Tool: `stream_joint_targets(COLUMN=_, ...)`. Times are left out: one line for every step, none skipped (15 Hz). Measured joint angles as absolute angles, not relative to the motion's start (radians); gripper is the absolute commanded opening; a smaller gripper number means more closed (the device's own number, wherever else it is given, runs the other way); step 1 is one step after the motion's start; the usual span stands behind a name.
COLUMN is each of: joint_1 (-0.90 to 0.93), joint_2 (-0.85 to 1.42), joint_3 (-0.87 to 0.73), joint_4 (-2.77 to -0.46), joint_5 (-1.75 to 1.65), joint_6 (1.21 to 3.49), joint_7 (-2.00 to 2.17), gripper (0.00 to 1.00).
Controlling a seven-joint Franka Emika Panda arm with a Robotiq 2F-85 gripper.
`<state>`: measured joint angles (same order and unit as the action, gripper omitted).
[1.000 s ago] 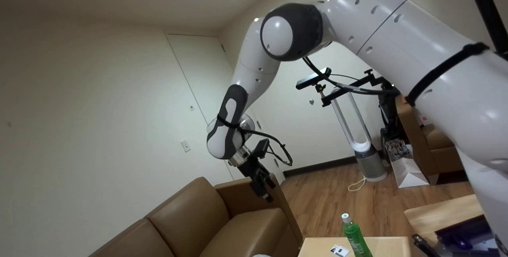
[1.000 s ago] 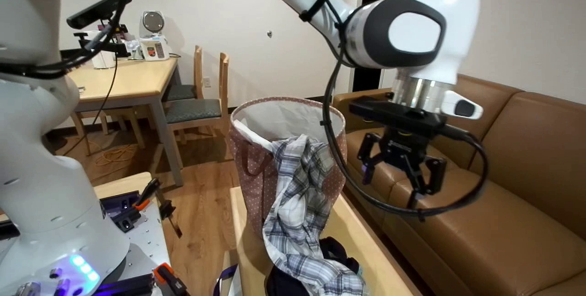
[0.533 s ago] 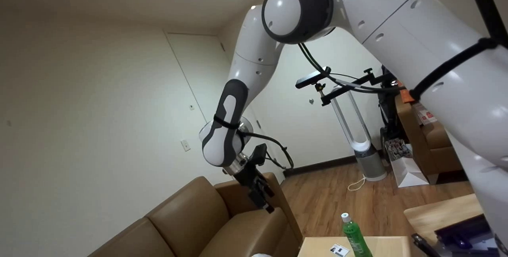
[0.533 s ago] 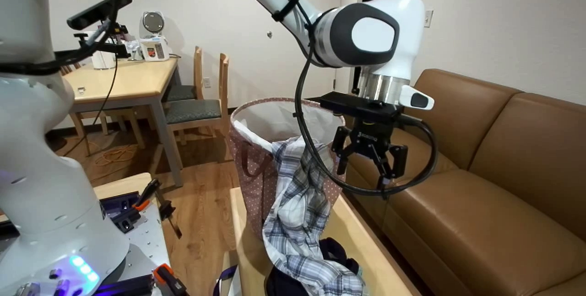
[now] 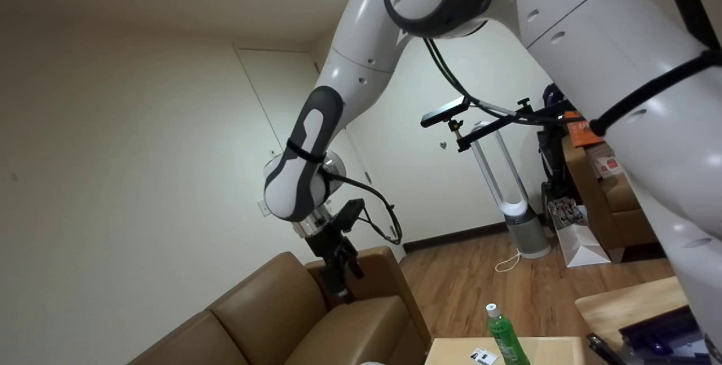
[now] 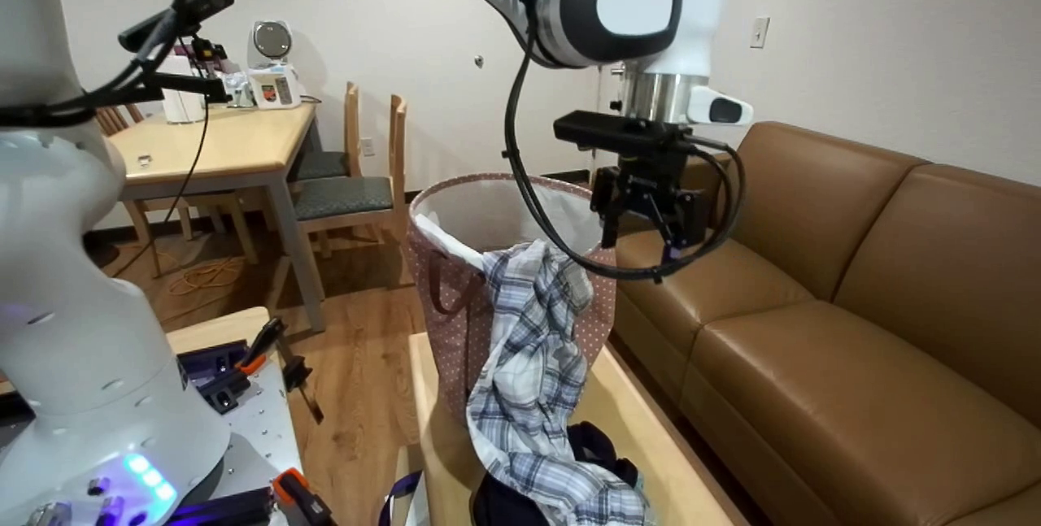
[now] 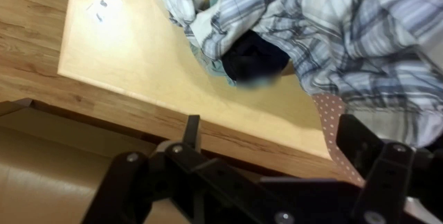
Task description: Remove the shirt from the laundry bag
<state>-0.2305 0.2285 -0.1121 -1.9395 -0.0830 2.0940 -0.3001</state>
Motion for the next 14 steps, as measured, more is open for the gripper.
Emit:
stream_joint_targets(joint_1=-0.21, joint_2=0.199, joint_3=-0.101, joint_4=-1.959, joint_5=-0.066, joint_6=2.095, joint_7=-0.288, gripper=1.0)
stream_joint_targets(joint_1=-0.188, joint_2=0.172, joint_3=-0.089, joint_4=-1.983, joint_5=-0.052, joint_6=2.099, joint_7=-0.283, gripper=1.0)
stream_joint_targets(joint_1=-0.165, joint_2=0.147, joint_3=-0.077, joint_4=-2.012, joint_5=-0.047, joint_6=2.12, joint_7=-0.282, gripper=1.0)
stream_joint_targets(joint_1=-0.141, joint_2=0.125, joint_3=-0.064, joint_4=-2.046, joint_5=-0.051, joint_6=2.158, joint_7=-0.282, gripper=1.0)
stream_joint_targets(joint_1=-0.116, joint_2=0.105, joint_3=-0.054, joint_4=-2.082, joint_5=-0.064, joint_6=2.204, joint_7=-0.282, gripper=1.0)
stream_joint_targets(joint_1=-0.093, joint_2=0.088, joint_3=-0.044, joint_4=-2.118, joint_5=-0.081, joint_6=2.252, joint_7=-0.282, gripper=1.0)
stream_joint_targets(joint_1=-0.076, joint_2=0.074, joint_3=-0.037, joint_4=-2.148, joint_5=-0.093, joint_6=2.283, joint_7=-0.282, gripper=1.0)
stream_joint_targets(joint_1=-0.068, joint_2=0.063, joint_3=-0.035, joint_4=-2.166, joint_5=-0.096, joint_6=2.295, joint_7=-0.282, gripper=1.0)
stream_joint_targets(joint_1=-0.066, joint_2=0.057, joint_3=-0.035, joint_4=-2.174, joint_5=-0.098, joint_6=2.298, joint_7=-0.282, gripper=1.0)
stream_joint_targets(joint_1=-0.066, joint_2=0.053, joint_3=-0.038, joint_4=-2.177, joint_5=-0.099, joint_6=2.298, joint_7=-0.282, gripper=1.0)
stream_joint_targets(joint_1=-0.065, joint_2=0.053, joint_3=-0.038, joint_4=-2.175, joint_5=-0.107, joint_6=2.289, joint_7=-0.287, gripper=1.0)
stream_joint_targets(joint_1=-0.059, joint_2=0.056, joint_3=-0.035, joint_4=-2.171, joint_5=-0.131, joint_6=2.269, joint_7=-0.293, gripper=1.0)
stream_joint_targets(joint_1=-0.048, joint_2=0.06, joint_3=-0.028, joint_4=-2.165, joint_5=-0.154, joint_6=2.247, joint_7=-0.301, gripper=1.0)
stream_joint_targets(joint_1=-0.033, joint_2=0.066, joint_3=-0.017, joint_4=-2.159, joint_5=-0.174, joint_6=2.227, joint_7=-0.307, gripper=1.0)
